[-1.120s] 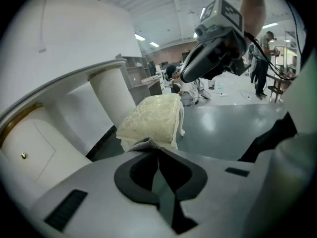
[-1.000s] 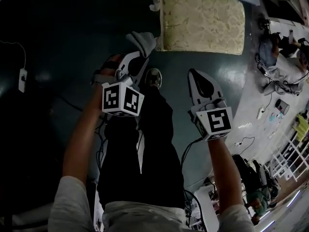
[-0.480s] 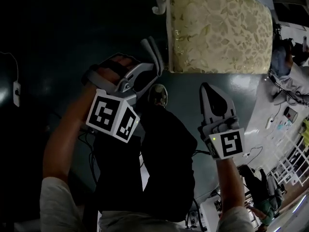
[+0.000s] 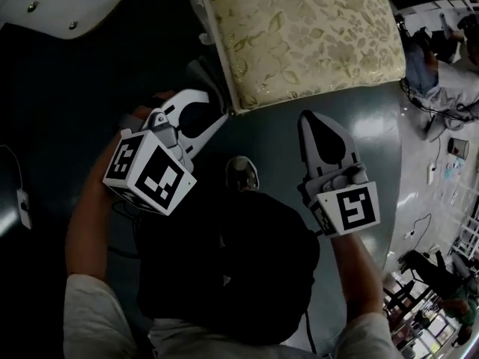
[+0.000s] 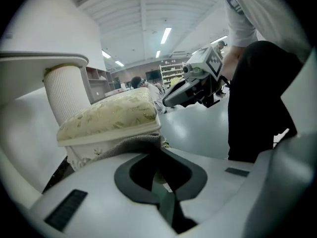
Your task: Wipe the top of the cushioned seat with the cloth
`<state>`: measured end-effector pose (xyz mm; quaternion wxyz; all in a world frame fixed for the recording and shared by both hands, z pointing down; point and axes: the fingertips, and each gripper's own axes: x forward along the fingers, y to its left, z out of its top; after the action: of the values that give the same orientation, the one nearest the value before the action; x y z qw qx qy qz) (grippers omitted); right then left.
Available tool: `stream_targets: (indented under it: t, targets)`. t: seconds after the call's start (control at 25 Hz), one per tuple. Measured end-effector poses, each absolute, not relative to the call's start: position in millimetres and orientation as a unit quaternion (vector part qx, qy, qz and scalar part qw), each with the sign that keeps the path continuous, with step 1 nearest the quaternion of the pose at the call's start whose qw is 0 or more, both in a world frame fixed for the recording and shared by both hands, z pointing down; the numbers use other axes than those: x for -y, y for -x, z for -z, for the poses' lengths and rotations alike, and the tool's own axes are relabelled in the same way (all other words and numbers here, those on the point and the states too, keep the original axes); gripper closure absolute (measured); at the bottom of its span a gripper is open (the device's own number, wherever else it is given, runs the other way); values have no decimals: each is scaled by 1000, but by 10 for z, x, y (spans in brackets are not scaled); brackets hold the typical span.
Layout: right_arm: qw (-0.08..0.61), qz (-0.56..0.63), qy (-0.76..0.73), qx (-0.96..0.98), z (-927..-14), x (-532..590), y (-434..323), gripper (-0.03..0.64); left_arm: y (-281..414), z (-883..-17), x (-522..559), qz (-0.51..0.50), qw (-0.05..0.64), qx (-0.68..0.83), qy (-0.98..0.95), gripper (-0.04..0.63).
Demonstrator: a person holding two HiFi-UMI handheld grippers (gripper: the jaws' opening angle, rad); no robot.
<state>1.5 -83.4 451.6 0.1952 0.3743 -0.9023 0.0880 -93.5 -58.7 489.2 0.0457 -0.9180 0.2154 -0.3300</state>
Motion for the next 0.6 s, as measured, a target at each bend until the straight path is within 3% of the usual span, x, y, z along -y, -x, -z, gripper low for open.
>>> stream_targets:
  t: [0.2, 0.6]
  targets:
    - [200, -6, -376, 905, -4317, 762, 17, 607, 897, -4929, 599, 302, 43, -183, 935, 574]
    - [200, -26, -382, 902, -4124, 667, 208, 607, 897, -4912, 555, 290, 5, -90, 953, 574]
